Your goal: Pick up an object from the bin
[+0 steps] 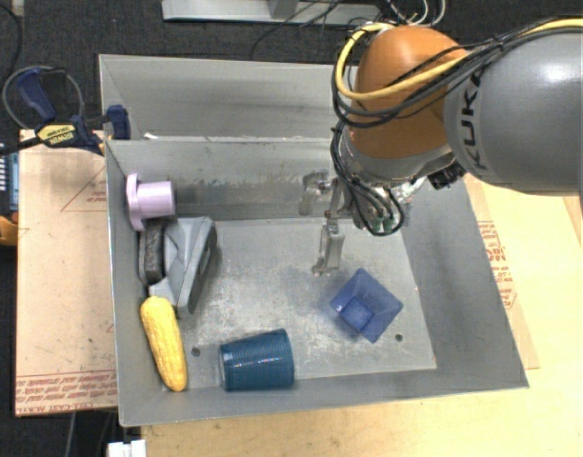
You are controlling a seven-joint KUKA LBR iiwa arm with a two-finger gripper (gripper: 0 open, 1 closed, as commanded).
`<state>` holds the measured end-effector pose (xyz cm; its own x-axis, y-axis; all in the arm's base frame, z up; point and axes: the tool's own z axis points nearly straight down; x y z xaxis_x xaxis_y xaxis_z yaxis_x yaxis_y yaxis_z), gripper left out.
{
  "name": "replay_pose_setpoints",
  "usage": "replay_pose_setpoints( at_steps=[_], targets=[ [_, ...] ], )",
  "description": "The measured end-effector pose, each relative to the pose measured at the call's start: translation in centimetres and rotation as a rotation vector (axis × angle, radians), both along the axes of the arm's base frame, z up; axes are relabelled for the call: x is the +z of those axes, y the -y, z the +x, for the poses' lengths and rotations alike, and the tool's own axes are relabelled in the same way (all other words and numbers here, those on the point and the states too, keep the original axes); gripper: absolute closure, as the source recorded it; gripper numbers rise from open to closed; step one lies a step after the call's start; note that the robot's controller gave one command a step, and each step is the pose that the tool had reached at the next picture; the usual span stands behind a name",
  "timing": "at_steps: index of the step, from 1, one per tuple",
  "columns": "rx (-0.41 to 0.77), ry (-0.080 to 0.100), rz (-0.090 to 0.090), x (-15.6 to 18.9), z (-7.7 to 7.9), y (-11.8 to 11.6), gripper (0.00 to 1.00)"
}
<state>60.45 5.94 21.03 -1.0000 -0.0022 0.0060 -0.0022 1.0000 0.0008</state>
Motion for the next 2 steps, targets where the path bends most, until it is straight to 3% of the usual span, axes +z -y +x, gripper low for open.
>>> replay_pose_setpoints(
  at_steps=[1,2],
  targets=[
    [-0.002,0.009,0.001,0.4,0.2,0.1,0.00],
    [0.083,0.002,0.001,-14.5,-1.5,9.9,0.00]
  ],
)
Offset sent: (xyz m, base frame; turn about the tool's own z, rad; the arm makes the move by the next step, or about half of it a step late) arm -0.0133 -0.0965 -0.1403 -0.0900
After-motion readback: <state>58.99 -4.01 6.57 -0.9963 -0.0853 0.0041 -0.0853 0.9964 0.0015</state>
